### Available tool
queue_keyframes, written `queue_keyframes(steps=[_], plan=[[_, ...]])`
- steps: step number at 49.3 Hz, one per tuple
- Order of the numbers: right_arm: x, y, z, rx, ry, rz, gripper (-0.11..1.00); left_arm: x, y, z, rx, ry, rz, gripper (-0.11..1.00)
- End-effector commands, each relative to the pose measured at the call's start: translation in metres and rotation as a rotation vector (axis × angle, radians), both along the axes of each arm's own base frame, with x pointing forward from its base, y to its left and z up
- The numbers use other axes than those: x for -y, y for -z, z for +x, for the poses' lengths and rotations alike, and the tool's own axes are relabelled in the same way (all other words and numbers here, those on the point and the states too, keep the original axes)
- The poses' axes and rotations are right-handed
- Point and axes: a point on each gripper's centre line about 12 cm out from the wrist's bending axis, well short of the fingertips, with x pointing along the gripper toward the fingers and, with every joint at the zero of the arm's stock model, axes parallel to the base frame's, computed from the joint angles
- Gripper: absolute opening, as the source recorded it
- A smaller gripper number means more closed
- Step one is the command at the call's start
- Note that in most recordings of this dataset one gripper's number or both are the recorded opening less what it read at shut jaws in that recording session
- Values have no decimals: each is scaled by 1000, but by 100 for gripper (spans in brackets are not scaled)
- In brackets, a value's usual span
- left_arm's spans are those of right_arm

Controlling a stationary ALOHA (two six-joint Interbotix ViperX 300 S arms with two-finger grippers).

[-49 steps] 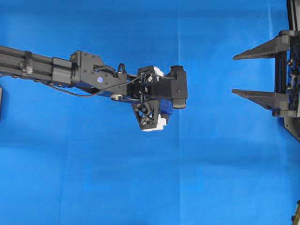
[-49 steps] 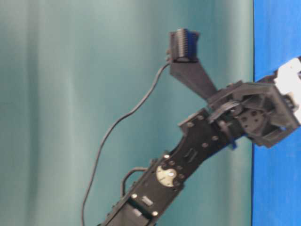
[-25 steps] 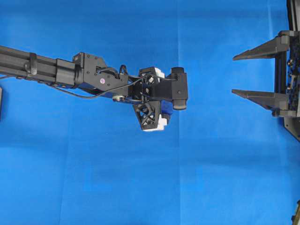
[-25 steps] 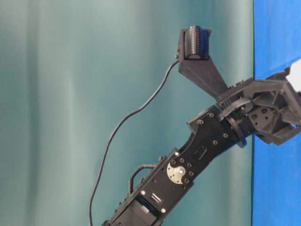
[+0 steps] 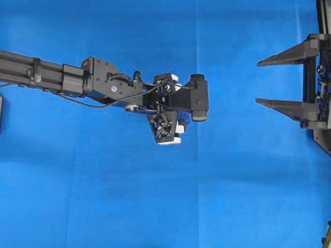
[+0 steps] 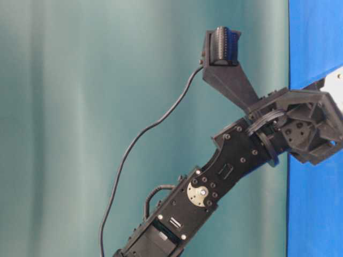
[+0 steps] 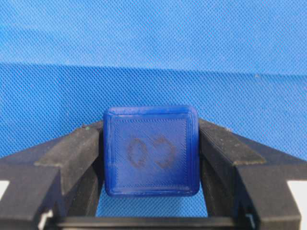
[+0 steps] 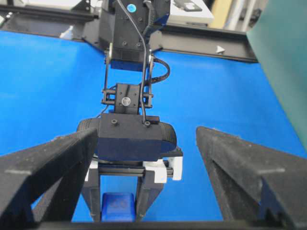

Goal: Handover the blue block to the right arm after grasping it with the left arm, then place it in the designated position.
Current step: 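Lower the left gripper around the blue cube and close on it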

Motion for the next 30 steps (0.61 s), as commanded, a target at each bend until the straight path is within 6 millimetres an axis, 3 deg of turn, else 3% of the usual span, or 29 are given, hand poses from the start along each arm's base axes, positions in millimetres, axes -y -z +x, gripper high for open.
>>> queue_keyframes(steps=[1, 11, 30], plan=[[0, -4, 2, 11, 2, 4, 96, 1, -18, 5, 38, 4, 2, 48], [0, -5, 2, 13, 2, 4, 96, 1, -41, 3, 43, 5, 4, 48], [1, -5, 2, 10, 3, 5, 96, 1, -141, -10, 112, 4, 8, 48]])
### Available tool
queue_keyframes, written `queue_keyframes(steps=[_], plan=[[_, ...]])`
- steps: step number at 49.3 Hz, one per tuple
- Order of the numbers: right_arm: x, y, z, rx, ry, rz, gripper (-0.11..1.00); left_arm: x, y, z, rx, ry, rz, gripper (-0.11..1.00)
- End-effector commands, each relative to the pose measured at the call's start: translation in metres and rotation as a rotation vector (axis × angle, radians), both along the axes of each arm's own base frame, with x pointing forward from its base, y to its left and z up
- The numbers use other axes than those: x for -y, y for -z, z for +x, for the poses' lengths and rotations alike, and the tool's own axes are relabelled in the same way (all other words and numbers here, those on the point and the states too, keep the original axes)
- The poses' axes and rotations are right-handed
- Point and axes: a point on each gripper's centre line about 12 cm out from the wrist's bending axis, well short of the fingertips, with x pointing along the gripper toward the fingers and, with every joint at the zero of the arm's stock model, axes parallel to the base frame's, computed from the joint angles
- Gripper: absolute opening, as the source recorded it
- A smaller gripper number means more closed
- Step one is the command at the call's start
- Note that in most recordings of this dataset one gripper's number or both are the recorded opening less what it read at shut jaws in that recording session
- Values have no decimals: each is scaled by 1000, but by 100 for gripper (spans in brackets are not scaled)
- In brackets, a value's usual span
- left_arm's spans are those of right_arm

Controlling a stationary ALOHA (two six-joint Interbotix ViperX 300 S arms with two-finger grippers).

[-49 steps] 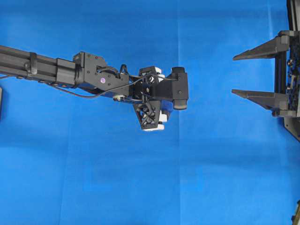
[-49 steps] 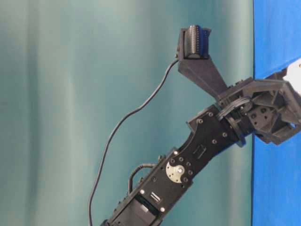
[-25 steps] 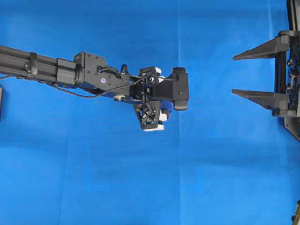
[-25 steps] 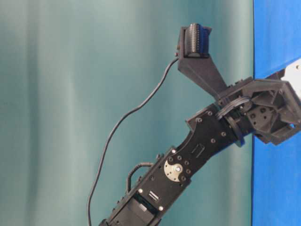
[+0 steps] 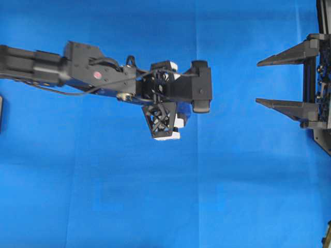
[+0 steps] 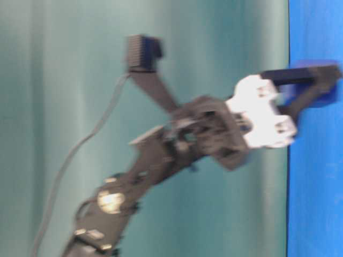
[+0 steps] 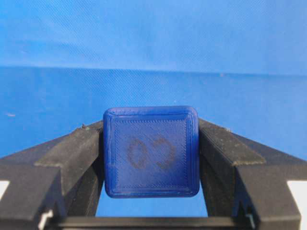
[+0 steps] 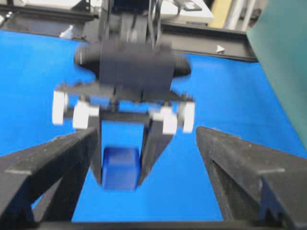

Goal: Handover the blue block to the right arm after grasping it with the left arm, then place it in the designated position.
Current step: 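Lower the left gripper around the blue cube and close on it, then lift the cube and rotate the left gripper to hold it upright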

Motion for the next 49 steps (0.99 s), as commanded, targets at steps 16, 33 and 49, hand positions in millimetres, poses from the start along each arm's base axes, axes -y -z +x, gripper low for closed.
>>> queue_keyframes(steps=[16, 33, 49], plan=[[0, -5, 2, 11, 2, 2, 96, 1, -101, -13, 80, -2, 1, 48], [0, -4, 1, 5, 2, 3, 96, 0, -125, -10, 82, 2, 15, 48], [0, -5, 1, 5, 2, 3, 96, -1, -124, -11, 79, 0, 14, 48]])
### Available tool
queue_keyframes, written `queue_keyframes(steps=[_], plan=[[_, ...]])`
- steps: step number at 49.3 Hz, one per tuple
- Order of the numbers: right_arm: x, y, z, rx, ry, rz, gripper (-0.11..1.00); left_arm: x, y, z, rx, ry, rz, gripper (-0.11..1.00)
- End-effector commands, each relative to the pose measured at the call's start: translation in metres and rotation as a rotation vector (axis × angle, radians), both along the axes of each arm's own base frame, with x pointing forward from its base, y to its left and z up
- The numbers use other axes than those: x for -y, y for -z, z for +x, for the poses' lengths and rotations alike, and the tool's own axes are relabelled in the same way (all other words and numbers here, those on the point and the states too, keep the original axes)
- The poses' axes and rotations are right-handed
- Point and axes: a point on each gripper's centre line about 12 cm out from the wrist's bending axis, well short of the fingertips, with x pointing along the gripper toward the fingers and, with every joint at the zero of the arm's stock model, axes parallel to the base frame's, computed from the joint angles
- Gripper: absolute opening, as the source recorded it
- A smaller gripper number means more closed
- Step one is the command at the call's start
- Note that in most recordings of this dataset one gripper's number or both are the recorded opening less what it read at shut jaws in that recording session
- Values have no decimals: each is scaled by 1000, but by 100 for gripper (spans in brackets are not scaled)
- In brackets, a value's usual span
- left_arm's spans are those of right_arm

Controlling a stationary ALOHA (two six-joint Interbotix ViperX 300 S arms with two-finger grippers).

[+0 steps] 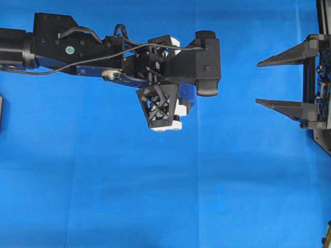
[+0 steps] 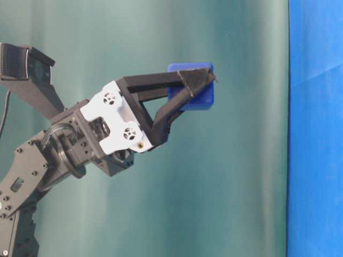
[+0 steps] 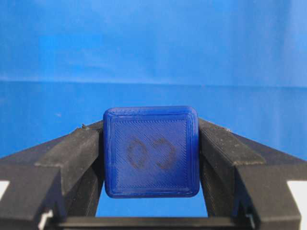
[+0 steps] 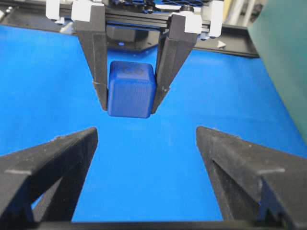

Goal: Handover the blue block to the right arm after grasping it with the left arm, then place it in the designated position.
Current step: 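Lift the cube and rotate the left gripper to hold it upright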

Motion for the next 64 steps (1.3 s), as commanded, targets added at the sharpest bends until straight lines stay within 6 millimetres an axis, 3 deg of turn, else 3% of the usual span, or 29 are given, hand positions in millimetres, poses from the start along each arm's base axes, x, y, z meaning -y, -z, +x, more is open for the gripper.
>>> queue_keyframes(steps=[1, 48, 64], plan=[[1, -6, 1, 14, 4, 4, 96, 0, -28, -4, 64, -1, 4, 48], [1, -6, 1, 16, 4, 4, 96, -1, -26, -7, 94, -4, 4, 48], [0, -7, 1, 19, 2, 4, 96, 0, -31, -36, 287, 0, 8, 48]])
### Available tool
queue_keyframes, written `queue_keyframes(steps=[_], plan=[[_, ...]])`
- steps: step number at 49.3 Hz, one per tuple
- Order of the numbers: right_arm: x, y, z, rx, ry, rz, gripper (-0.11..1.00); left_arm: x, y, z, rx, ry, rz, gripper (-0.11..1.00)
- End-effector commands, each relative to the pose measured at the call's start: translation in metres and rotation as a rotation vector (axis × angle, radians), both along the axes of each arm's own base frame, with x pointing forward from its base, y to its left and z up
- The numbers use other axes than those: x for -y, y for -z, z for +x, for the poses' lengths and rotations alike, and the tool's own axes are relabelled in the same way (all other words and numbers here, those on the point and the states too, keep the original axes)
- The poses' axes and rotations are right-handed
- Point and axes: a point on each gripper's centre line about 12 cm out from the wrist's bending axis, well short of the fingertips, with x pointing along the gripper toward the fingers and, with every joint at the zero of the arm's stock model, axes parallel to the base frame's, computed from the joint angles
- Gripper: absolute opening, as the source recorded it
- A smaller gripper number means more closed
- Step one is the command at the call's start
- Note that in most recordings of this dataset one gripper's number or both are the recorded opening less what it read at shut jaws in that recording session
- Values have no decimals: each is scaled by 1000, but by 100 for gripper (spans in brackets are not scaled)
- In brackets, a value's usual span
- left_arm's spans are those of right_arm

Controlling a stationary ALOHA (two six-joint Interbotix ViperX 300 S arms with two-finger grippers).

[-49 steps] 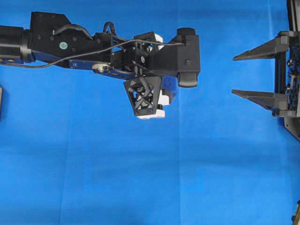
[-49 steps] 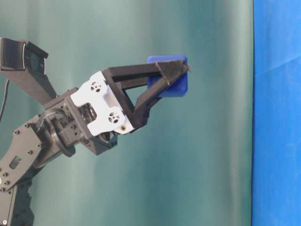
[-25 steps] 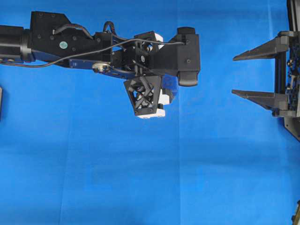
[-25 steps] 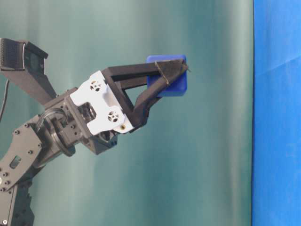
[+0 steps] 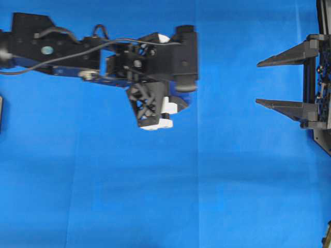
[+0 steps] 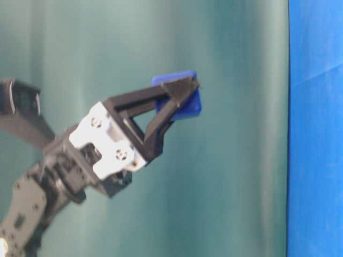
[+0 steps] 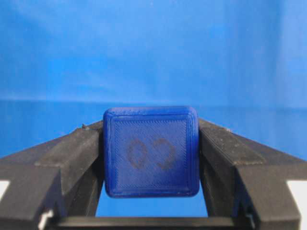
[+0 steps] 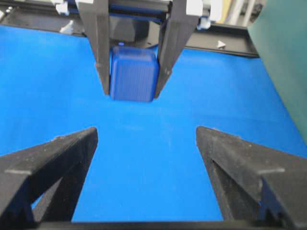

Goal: Handover the blue block to the right arm after grasping it with the left arm, then place it in the designated position.
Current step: 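Lift the cube and rotate the left gripper to hold it upright, then hold the cube raised with the left gripper while opening the right gripper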

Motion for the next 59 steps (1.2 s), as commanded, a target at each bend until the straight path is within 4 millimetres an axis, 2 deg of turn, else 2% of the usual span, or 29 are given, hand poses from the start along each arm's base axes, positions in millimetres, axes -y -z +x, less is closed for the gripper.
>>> queue_keyframes(steps=[1, 20, 32, 59], plan=[[0, -7, 2, 20, 1, 5, 96, 0, -25, -13, 123, -1, 4, 48], [0, -7, 2, 22, 1, 3, 96, 5, -29, -61, 431, 14, 10, 48], [1, -6, 2, 22, 3, 5, 96, 9, -34, -87, 564, 25, 10, 48], [0, -6, 2, 22, 1, 5, 96, 9, -31, -91, 592, 25, 11, 48]])
